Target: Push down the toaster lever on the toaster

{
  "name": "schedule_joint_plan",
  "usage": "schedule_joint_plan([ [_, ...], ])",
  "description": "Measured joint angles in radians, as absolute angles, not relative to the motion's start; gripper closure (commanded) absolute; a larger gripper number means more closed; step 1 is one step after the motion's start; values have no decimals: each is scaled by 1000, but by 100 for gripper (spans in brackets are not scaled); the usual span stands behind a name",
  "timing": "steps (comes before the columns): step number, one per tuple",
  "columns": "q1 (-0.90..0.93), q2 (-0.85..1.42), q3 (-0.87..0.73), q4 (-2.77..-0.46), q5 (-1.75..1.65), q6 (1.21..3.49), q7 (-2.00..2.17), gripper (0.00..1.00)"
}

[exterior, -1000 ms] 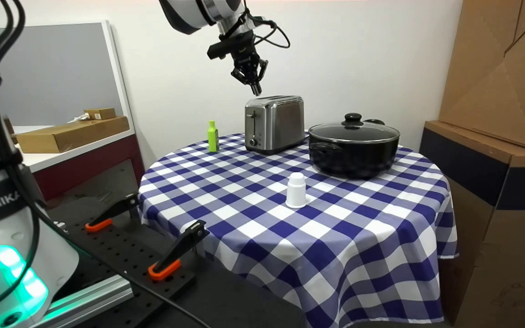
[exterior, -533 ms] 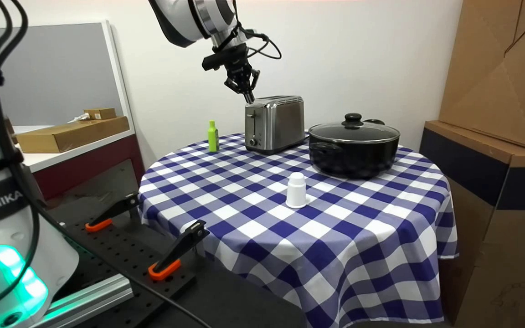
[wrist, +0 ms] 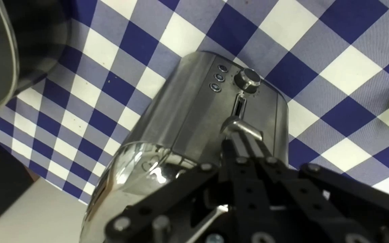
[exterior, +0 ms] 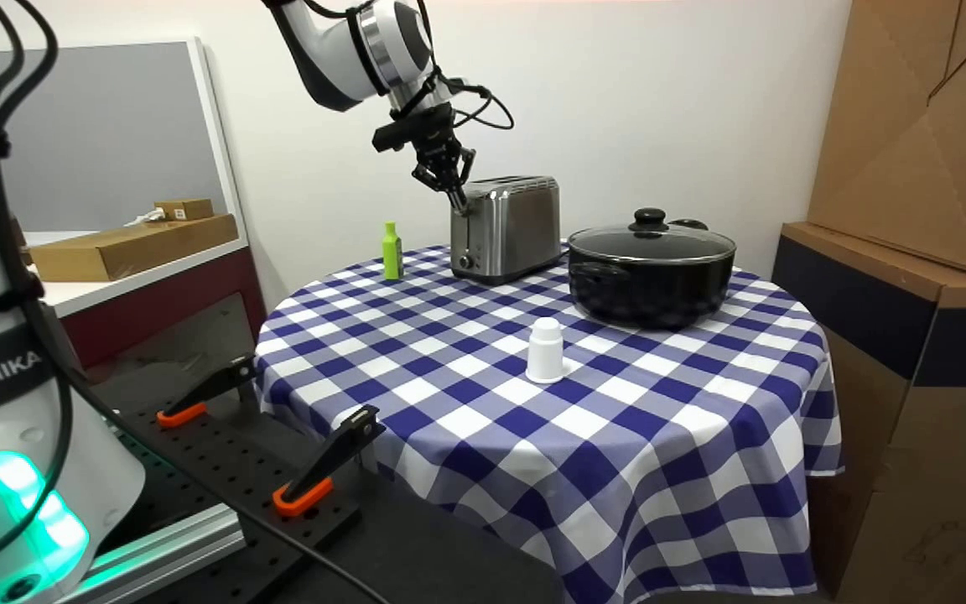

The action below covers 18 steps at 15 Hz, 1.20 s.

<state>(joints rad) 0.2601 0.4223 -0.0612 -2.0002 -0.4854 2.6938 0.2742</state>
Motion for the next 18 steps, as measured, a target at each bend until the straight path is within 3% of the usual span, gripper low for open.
schedule_joint_plan([
  [15,281,565,-95,-1950,-482,2698,273,100],
  [16,280,564,-95,-1950,-475,2698,270,74],
  [17,275,561,-91,-1951,-458,2694,259,73],
  [18,258,556,-74,-1954,-418,2676,225,66],
])
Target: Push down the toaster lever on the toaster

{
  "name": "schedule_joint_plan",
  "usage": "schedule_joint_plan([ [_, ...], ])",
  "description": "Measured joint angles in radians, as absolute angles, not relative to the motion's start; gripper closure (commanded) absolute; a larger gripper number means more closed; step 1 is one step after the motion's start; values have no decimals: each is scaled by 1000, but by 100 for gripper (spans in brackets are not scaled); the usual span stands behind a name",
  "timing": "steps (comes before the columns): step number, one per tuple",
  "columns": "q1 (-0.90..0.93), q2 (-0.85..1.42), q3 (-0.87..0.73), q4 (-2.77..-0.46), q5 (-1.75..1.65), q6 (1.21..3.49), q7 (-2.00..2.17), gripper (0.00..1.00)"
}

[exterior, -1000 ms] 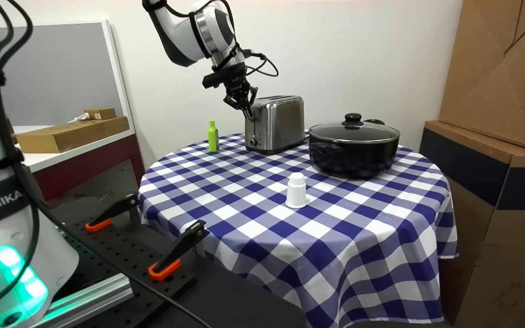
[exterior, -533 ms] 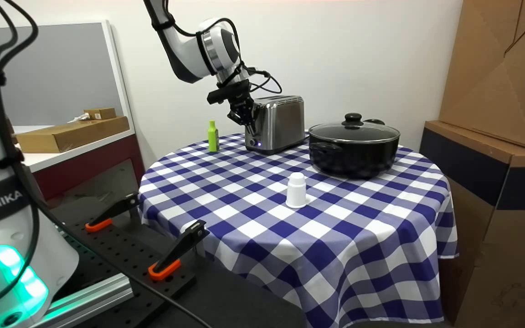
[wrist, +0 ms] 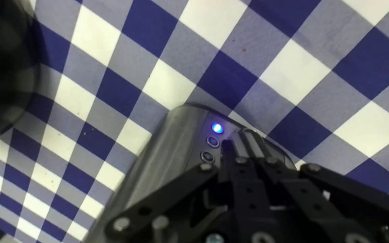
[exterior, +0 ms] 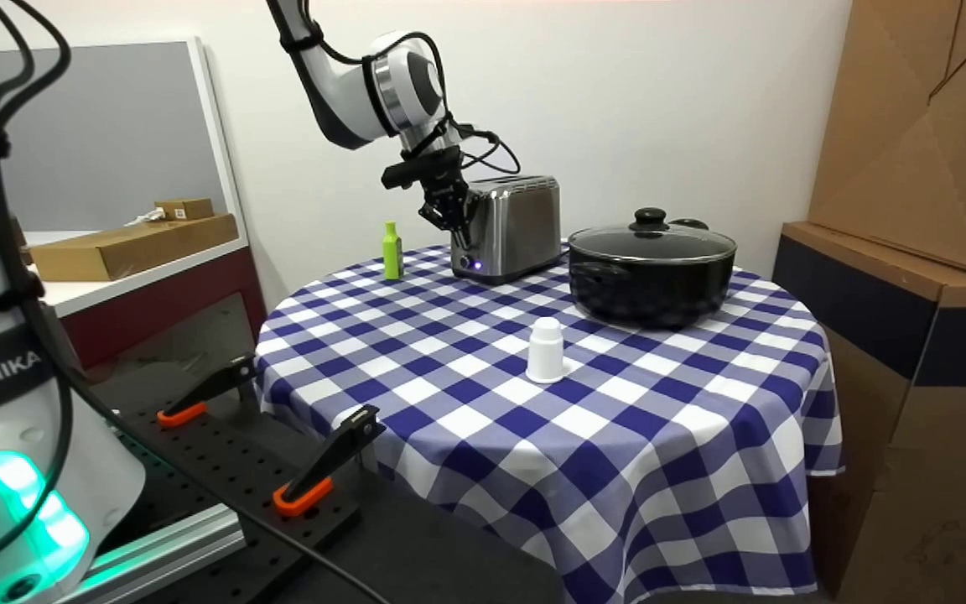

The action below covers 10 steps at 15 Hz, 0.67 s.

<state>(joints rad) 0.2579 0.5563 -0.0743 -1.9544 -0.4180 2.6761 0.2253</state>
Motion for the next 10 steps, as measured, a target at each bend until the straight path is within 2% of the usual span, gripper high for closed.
schedule_joint_plan([
  [5,39,467,74,-1988,-100,2424,-96,29],
  [9,-86,319,44,-2019,1,2188,-173,1],
  [10,-105,284,21,-2029,4,2163,-171,0],
])
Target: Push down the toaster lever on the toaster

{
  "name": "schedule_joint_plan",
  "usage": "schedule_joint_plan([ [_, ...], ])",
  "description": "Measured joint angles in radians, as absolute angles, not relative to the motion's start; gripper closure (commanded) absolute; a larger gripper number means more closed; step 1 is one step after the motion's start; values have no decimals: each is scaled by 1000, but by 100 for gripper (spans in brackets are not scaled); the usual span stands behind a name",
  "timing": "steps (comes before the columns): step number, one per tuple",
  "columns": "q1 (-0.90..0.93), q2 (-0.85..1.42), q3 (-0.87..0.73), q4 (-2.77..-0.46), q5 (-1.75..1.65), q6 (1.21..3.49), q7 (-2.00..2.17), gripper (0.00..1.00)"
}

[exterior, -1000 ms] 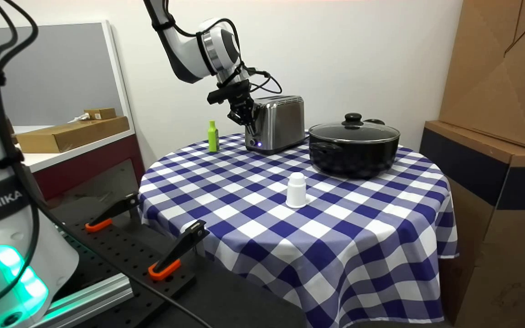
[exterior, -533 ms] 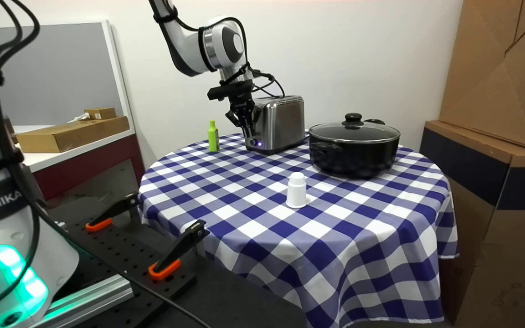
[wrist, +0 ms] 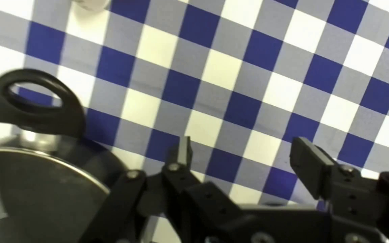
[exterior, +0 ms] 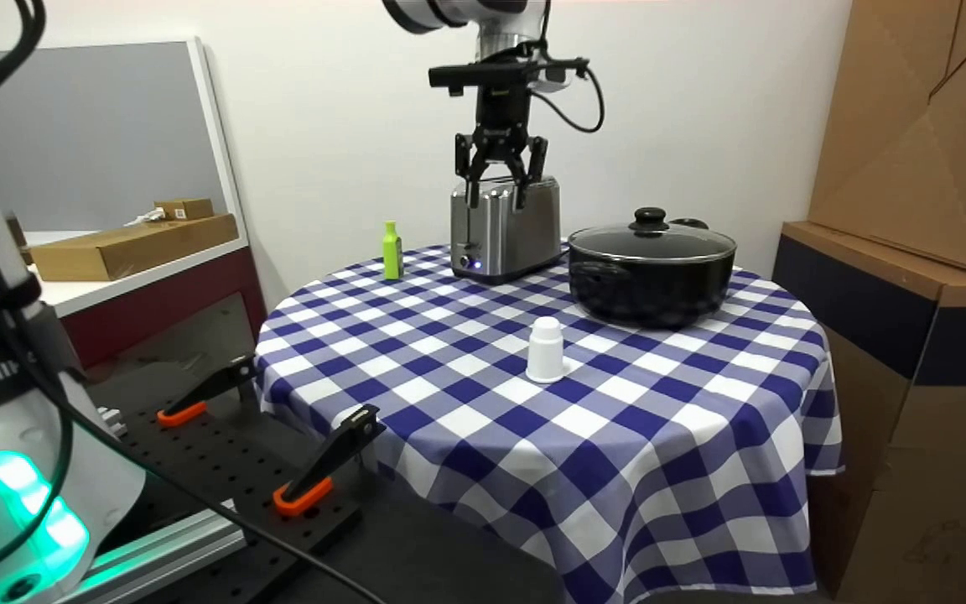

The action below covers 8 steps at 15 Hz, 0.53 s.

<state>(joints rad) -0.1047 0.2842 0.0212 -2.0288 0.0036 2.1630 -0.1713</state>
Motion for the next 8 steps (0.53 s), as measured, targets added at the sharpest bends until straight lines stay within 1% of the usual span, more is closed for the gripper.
schedule_joint_plan([
  [4,-148,186,-73,-2088,2,2204,-110,0],
  [6,-154,158,-109,-2119,-17,2249,-50,0],
  [8,-154,141,-130,-2136,-43,2248,-1,0],
])
